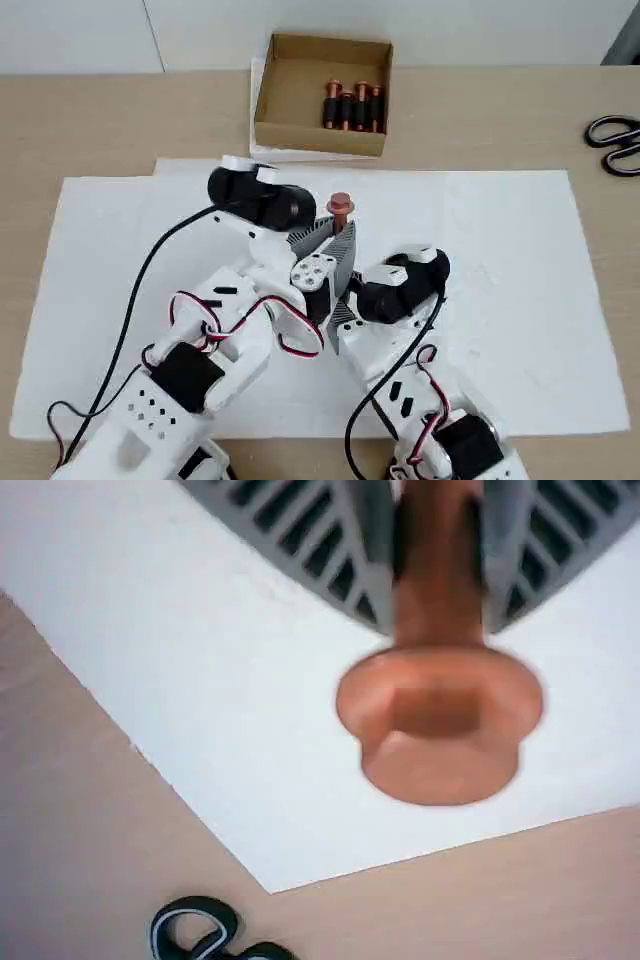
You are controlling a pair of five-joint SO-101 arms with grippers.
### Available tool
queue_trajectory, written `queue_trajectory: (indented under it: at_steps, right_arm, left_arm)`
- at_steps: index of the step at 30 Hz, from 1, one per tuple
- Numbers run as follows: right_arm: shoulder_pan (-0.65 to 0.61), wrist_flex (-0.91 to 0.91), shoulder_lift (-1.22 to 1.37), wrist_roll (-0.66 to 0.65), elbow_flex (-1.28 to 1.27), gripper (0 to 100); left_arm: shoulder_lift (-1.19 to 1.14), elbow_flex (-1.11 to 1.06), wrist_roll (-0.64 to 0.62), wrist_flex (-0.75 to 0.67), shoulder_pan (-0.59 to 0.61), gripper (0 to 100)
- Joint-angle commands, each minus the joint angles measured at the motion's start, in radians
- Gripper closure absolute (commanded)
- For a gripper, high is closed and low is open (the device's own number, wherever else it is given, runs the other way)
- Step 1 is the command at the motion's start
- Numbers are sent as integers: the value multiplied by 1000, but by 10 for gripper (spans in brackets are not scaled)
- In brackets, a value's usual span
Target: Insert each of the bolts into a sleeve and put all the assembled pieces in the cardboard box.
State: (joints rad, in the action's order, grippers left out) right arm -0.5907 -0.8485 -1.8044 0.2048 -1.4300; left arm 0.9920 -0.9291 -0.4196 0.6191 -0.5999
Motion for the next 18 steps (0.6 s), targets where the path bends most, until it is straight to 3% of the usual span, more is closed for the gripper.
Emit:
queue_trajectory:
  at_steps: [1, 18]
  right_arm:
    - [-5, 25, -10, 9, 32, 995]
    - [-1, 25, -10, 9, 32, 995]
  left_arm:
    - [25, 5, -2, -26, -2, 994]
    - [32, 13, 2, 98, -2, 994]
